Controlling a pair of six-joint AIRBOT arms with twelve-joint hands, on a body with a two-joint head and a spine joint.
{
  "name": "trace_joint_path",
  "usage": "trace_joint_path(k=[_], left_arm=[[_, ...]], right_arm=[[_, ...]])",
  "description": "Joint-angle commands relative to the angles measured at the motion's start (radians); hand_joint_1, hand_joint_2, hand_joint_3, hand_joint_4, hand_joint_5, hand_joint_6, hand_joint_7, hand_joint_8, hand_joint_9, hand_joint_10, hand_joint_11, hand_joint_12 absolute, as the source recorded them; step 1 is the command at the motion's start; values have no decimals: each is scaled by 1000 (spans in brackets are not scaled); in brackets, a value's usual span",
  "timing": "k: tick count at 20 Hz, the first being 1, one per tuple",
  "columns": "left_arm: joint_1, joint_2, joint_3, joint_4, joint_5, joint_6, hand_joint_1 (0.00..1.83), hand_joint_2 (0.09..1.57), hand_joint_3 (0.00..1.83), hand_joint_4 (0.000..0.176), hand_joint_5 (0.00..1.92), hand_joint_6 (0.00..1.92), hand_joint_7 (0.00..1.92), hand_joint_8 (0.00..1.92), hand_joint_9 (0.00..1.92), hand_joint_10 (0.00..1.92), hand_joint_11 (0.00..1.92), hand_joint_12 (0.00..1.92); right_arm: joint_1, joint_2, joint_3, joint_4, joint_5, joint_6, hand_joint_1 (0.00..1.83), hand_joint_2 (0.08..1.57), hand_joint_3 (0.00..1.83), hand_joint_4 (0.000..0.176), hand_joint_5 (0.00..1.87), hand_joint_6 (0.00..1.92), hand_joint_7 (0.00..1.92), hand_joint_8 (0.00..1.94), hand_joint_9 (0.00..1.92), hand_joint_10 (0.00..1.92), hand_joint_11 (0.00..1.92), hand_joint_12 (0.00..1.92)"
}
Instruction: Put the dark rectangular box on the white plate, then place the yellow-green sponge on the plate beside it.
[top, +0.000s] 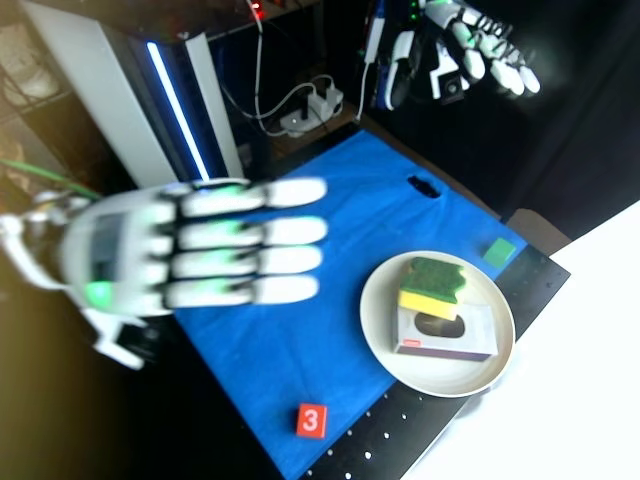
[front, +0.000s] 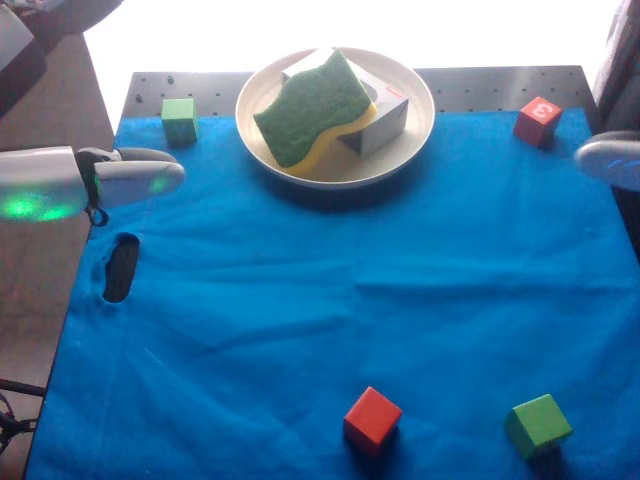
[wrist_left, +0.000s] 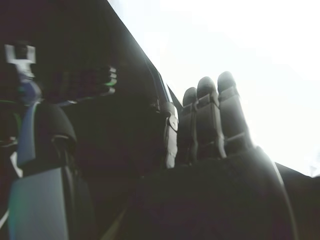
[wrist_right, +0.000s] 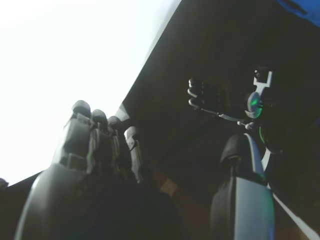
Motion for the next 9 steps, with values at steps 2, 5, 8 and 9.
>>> trace_joint_path(k=[2,5,8,9], left_arm=[[12,1,-7,-31,-201,-9,568,901,0,138,48,0,50,1,98,3,0,331],[39,1,-13,-43,-249,-34,464,892,0,149,71,5,8,5,136,8,0,534],[65,1,-18,-66,-296,-38,421,871,0,146,67,1,33,1,155,6,0,657],[68,1,-20,-67,-304,-39,421,871,0,146,67,1,33,1,155,6,0,657]], right_arm=[[-39,17,-27,68,220,-12,485,972,8,102,24,8,95,1,47,2,0,0],[-83,23,-44,104,255,-13,554,982,0,132,93,10,142,9,100,14,0,0],[-87,24,-46,110,257,-13,553,953,0,111,68,0,156,10,104,12,0,0],[-87,24,-46,111,257,-13,553,953,0,111,68,0,156,10,104,12,0,0]])
